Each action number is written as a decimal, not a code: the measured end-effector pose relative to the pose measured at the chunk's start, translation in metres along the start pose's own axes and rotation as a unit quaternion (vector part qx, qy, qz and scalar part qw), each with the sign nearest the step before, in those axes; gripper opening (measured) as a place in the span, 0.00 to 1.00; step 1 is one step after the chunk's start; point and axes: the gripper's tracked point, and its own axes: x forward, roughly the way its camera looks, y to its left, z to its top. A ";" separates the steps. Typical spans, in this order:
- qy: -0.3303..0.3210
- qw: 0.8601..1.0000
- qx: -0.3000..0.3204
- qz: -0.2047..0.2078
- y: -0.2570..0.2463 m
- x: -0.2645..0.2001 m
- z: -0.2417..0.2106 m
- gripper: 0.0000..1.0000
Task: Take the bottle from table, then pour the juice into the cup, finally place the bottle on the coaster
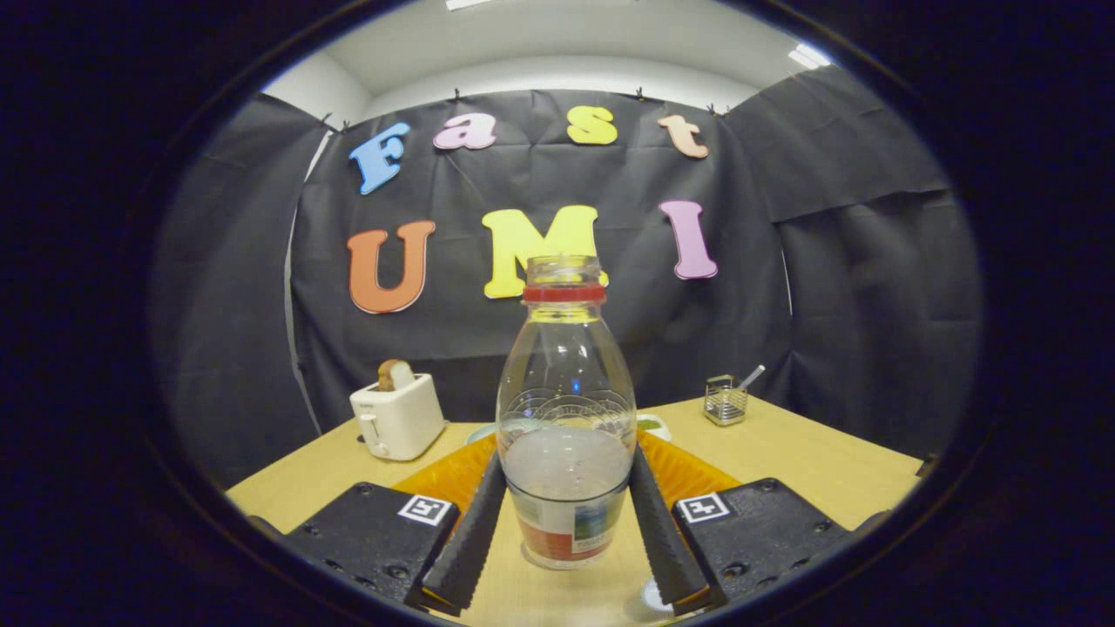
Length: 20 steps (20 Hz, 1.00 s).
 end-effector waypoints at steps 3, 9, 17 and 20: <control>0.002 1.000 -0.014 0.009 0.010 0.018 -0.015 0.80; 0.000 1.000 -0.017 0.012 0.009 0.046 -0.039 0.79; 0.034 0.999 -0.034 0.013 0.006 0.072 -0.087 0.80; 0.047 0.998 -0.036 0.018 0.008 0.071 -0.096 0.80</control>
